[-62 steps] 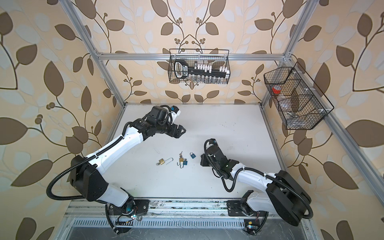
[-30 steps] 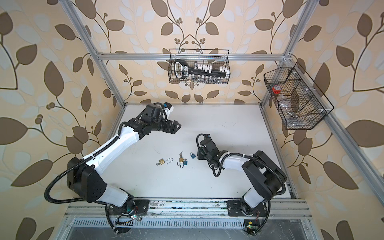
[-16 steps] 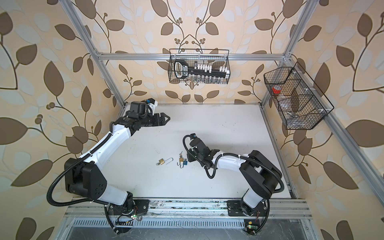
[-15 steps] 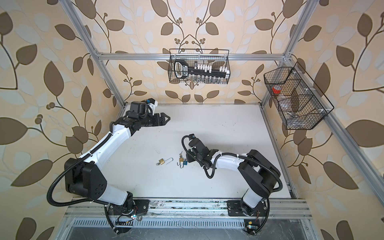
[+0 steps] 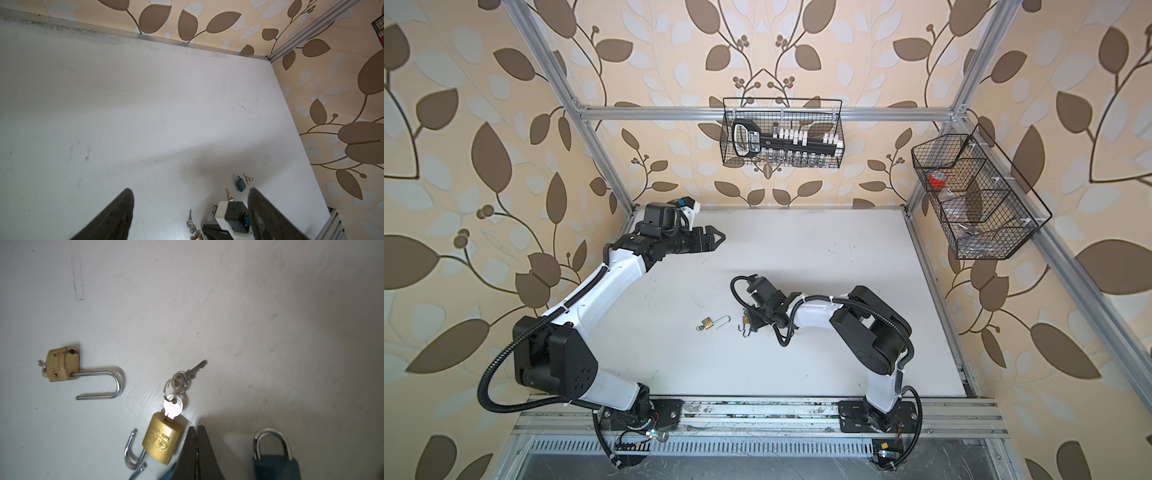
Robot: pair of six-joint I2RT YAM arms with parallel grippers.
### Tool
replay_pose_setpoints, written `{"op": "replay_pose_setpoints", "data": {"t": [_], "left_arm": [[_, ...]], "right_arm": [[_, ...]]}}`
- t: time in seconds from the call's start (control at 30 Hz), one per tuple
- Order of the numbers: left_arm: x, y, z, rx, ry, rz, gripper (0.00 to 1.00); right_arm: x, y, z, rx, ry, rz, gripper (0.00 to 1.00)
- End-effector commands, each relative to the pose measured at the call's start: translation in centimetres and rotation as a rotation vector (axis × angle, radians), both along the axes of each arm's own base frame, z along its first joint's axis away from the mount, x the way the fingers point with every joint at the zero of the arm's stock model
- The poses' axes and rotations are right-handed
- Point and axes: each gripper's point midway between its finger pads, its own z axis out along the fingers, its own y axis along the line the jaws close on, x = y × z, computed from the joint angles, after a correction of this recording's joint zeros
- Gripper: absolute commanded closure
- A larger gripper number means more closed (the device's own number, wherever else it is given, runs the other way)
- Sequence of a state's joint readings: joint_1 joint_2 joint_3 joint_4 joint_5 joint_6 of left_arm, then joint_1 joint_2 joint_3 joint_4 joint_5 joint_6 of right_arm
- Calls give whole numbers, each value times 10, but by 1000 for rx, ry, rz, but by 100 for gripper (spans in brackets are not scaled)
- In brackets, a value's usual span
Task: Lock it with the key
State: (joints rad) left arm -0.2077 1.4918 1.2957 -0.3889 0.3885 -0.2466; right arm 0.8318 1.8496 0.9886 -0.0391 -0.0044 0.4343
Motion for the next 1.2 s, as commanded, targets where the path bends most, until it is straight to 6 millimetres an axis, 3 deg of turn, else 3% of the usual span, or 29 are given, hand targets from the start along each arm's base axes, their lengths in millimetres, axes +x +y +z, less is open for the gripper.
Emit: {"op": "replay_pose_setpoints", "data": {"t": [0.0,0.23,0.37,0.5,0.73,0.83,0.93,1.17], "left_arm": [[1,0,19,-34,-44,-10,15],[2,2,19,-30,-44,-7,15],[1,2,20,-31,-46,-8,15],[1,3,21,-30,-50,-5,15],[1,8,26,-57,-59,13,15],[0,8,25,-50,-65,-1,15],[-13,10,39,-55,-91,24,15],[-66,23,31,-53,-84,141,13]], "right_arm": [[-14,6,-16,-39,52,62,92],[-56,42,-25,-16,96,263,89],[-74,55,-21,7,99,337,81],[-62,47,-5,-10,16,285,68],[-42,28,44,12,-150,169,49],[-33,7,42,-46,-159,64,49],[-24,-12,42,-112,-143,-52,48],[-24,-12,35,-165,-76,-88,41]]}}
